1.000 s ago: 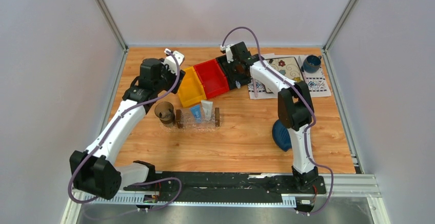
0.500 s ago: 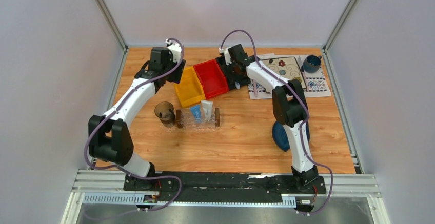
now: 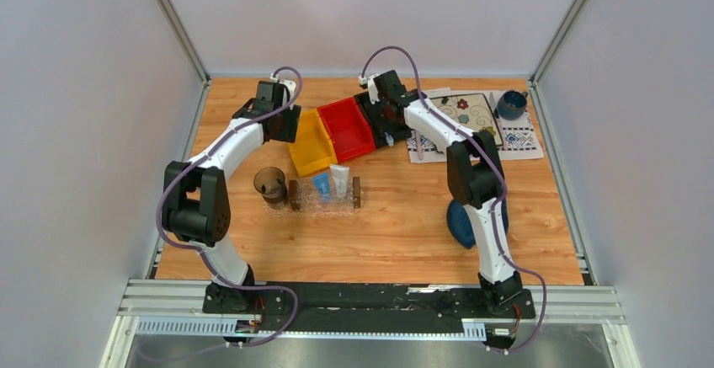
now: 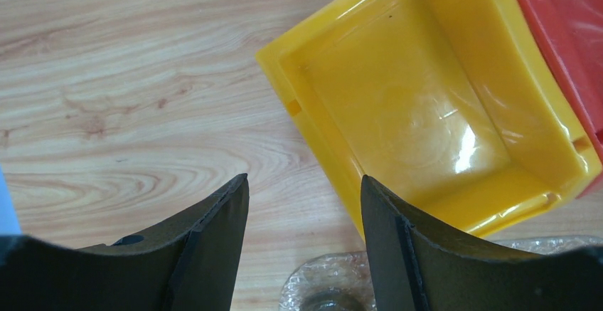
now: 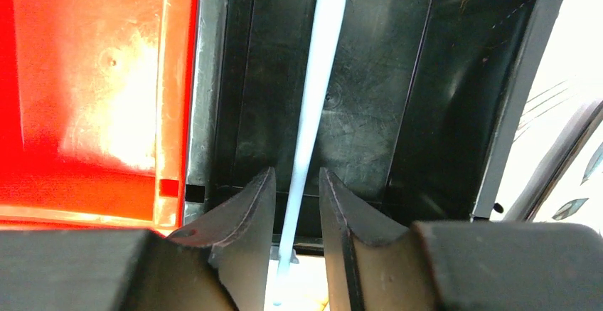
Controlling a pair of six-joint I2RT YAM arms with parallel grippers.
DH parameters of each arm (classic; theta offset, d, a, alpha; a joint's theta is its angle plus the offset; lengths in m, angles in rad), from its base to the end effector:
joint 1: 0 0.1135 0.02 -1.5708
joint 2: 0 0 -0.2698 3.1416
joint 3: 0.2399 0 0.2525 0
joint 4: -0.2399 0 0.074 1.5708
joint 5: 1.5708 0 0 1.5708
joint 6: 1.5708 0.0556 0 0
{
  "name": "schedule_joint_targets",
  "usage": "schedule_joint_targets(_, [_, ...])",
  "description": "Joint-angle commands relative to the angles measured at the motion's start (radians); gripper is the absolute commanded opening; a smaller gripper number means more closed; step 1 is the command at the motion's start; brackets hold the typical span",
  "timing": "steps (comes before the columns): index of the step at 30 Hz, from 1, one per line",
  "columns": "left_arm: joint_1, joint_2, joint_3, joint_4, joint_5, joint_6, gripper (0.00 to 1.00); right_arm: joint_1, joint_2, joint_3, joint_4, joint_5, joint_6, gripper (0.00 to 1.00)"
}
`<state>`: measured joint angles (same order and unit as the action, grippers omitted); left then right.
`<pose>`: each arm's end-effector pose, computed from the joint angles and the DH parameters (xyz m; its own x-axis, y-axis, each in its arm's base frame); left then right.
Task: Prepare toiletry sets of a toothbrush and toothpaste on the tray
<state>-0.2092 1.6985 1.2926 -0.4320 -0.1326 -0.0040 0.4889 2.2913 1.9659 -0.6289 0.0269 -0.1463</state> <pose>0.3828 -0.0738 0.2434 -0.7275 0.1504 -0.6694 0.1164 0.9886 0.0956 0.4638 0.2450 0.1890 -0.6462 -0.5088 -0.5688 -0.5559 0.8245 -0.1060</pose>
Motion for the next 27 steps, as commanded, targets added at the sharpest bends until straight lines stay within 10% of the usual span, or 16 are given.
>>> schedule_joint_targets(1, [0.027, 0.044, 0.06, -0.016, 0.019, -0.054, 0.67, 0.0, 0.025, 0.054, 0.037, 0.013, -0.001, 0.32])
schedule_joint_targets(27, [0.08, 0.263, 0.263, -0.093, 0.1, -0.09, 0.53, 0.0, 0.027, 0.076, 0.012, -0.007, 0.01, 0.02])
